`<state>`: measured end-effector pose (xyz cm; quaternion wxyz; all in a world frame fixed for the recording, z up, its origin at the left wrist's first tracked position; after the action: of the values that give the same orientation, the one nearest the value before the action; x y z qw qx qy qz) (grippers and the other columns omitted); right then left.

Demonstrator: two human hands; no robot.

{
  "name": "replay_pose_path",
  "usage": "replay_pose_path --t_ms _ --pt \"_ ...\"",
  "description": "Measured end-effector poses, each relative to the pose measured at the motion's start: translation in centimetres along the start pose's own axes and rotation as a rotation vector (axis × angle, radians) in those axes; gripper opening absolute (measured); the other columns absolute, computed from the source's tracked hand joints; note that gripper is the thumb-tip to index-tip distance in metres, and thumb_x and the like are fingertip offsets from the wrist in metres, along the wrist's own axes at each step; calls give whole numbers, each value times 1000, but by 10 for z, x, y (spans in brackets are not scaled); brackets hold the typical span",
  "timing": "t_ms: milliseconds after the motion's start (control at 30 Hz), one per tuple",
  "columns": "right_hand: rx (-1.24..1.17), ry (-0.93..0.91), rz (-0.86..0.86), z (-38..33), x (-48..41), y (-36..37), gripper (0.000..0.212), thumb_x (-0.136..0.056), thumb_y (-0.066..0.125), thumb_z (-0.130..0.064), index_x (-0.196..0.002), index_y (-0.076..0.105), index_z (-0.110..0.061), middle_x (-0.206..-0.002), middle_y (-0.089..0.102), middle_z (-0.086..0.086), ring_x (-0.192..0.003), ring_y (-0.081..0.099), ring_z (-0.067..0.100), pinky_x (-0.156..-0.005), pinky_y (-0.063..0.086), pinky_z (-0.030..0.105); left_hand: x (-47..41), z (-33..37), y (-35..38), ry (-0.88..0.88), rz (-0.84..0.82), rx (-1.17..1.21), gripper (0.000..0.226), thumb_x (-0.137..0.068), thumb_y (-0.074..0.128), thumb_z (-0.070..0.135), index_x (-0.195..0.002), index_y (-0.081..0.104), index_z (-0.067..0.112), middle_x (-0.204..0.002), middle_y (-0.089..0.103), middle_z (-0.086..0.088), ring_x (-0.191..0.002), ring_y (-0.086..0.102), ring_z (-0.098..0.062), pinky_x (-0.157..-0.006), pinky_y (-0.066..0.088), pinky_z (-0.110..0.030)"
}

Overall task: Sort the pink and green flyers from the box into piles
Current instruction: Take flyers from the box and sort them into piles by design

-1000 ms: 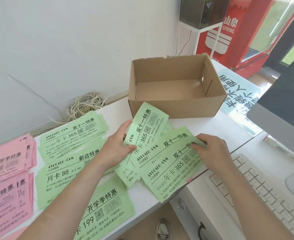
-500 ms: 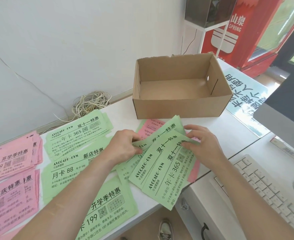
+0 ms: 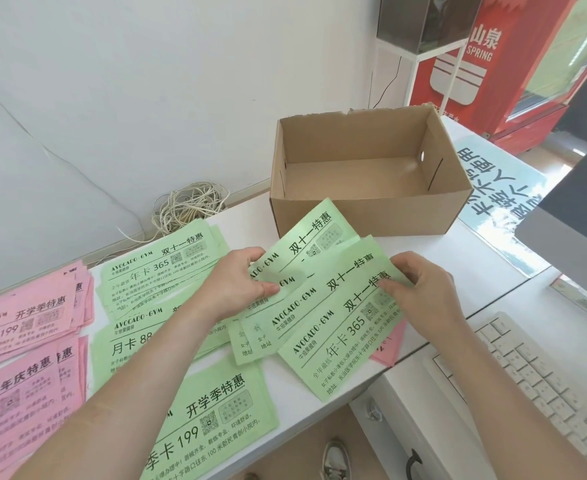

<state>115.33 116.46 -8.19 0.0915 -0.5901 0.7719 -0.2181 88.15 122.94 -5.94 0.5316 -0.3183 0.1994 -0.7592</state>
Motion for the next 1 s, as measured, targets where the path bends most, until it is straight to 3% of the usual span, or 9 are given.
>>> replay_pose_path --t_ms 133,300,467,600,667,733,833,900,1000 --pt "-112 56 -16 8 -7 -3 37 -82 72 -6 -107 62 -31 -92 70 -2 -85 69 19 -73 57 39 -2 2 5 23 32 7 35 -69 83 9 -91 65 30 -91 71 16 -85 65 1 -75 45 -15" --pt "-37 129 -114 19 -13 6 54 -80 73 -6 -126 56 -30 -111 66 -10 -90 67 16 -78 56 37 0 12 17 64 -20 55 38 -74 80 7 -92 60 33 -93 67 22 -86 62 7 -75 41 -4" --pt "36 145 -163 19 -15 16 39 -81 70 -4 -109 61 -29 -95 70 -5 -83 69 18 -74 56 36 8 10 25 39 -64 40 24 -86 69 29 -107 59 36 -102 69 19 -95 64 -1 -86 47 -24" --pt "64 145 -123 15 -12 18 17 -83 67 -8 -85 65 -25 -84 72 -3 -77 69 19 -70 57 37 27 14 46 29 -58 -279 87 -73 80 36 -133 19 54 -104 68 5 -91 64 -16 -85 49 -30" --pt "79 150 -128 13 -10 20 13 -83 67 -11 -84 65 -24 -82 72 -2 -76 69 19 -71 58 41 35 16 53 55 -20 -415 90 -80 74 27 -138 9 52 -94 68 -4 -79 64 -23 -79 51 -34" --pt "86 134 -136 7 -7 20 12 -83 69 -14 -83 65 -26 -87 72 -3 -80 68 21 -73 57 44 44 18 52 73 -26 -415 79 -85 68 23 -142 16 43 -84 64 -4 -71 60 -22 -74 50 -33" --pt "89 3 -168 -21 -2 21 31 -79 76 -14 -89 60 -39 -101 60 -21 -94 63 18 -78 56 42 61 19 32 76 -38 -328 65 -86 67 21 -133 28 44 -77 56 4 -66 53 -18 -71 45 -30" --pt "-9 -71 -243 -49 5 31 45 -76 77 -5 -97 54 -37 -105 56 -28 -89 63 -1 -69 53 18 75 16 10 66 -32 -300 62 -85 70 23 -123 29 49 -79 59 2 -68 55 -15 -73 45 -31" --pt "-232 -122 -419 -84 16 60 64 -75 73 8 -112 47 -38 -110 69 -6 -90 69 3 -69 57 21 95 6 -27 38 -10 -307 64 -84 72 26 -120 27 53 -90 63 -5 -79 61 -19 -78 45 -31"
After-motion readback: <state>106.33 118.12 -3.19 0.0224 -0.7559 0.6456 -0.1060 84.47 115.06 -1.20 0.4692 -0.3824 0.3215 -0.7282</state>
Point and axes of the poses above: each hand's wrist, its own x-axis away from the middle knuckle, its own y-axis out of the palm, z = x × y, the point moved 10 cm from there along -x, towards the middle knuckle
